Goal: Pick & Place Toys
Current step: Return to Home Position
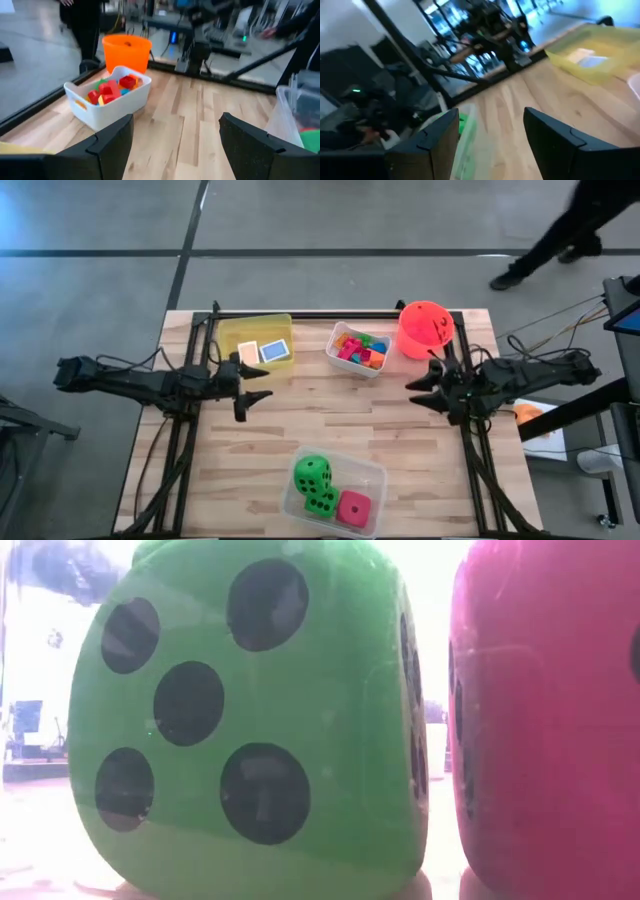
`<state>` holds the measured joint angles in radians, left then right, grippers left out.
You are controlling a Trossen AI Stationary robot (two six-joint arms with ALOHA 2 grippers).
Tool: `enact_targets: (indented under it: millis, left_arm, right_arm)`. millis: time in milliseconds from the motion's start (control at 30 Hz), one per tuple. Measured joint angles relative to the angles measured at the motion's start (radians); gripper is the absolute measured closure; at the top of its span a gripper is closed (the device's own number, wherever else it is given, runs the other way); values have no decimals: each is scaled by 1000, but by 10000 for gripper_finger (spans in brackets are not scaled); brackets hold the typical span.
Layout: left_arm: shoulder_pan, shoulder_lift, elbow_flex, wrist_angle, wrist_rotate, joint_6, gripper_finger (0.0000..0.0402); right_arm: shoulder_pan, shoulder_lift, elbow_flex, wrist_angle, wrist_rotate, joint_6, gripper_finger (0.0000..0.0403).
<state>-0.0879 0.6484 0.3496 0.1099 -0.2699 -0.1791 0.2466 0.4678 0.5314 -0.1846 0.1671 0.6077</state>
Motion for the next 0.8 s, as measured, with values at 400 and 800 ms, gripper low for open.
enact_targets:
  millis: [400, 800]
  left_arm:
    - [3, -99, -287, 436, 0, -53, 121]
    - [5, -121, -346, 350, 16, -132, 121]
  right_arm:
    - [0, -391, -246, 60, -21, -42, 186]
    - [0, -437, -284, 11, -37, -106, 186]
